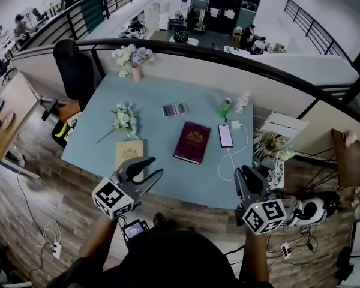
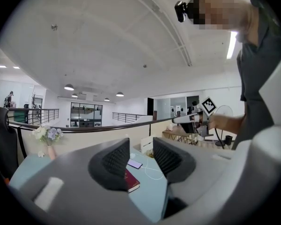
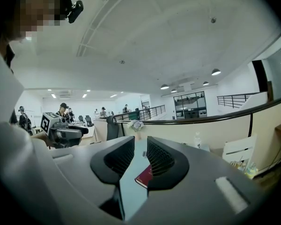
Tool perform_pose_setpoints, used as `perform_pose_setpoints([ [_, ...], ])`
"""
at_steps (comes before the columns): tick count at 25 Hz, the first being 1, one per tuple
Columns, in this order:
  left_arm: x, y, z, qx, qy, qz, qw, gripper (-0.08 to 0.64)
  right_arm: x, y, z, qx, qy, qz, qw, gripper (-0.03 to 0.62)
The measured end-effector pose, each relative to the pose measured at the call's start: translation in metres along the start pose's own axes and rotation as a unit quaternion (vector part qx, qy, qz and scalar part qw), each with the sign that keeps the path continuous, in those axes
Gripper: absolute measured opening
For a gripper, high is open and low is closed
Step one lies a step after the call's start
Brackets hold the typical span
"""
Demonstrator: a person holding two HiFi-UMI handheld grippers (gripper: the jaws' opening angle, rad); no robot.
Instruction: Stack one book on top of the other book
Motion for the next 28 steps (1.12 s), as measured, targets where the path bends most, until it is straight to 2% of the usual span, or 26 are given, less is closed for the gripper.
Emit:
perform_pose_setpoints([
  [10,-0.017,-0.007,0.055,-0.038,-0.008,-0.009,0.9992,0.173,-0.004,0.033,0.032,-0.044,0.004,-0.006,0.999,0.077],
  [16,-0.025,0.001,0.083,-0.055,0.004,-0.014,0.9984,0.173,-0.006,0.061,0.038,-0.044,0.014,-0.021,0.999,0.077],
  [19,-0.031,0.015,0.093,-0.053,-0.001,-0.018,0.9984,0.173,-0.008,0.082,0.028,-0.035,0.017,-0.01,0.999,0.077],
  [22,-0.04,0.028,0.103,-0.034,-0.012,-0.02,0.9991,0.173,-0.012,0.099,0.011,-0.036,0.02,0.003,0.999,0.077],
  [28,-0.069,0.063,0.115,-0.014,-0.031,0.009,0.9994,0.173,-0.035,0.132,-0.034,-0.035,0.052,0.015,0.998,0.077],
])
Point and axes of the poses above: the fingertips, and each gripper's own axes: y forward along the fingers, z to its left, x out of its top, the point moved 8 cm from there along -y, backward along the fingers, and after that the axes turned 7 degrees about y, right-handed, at the moved point
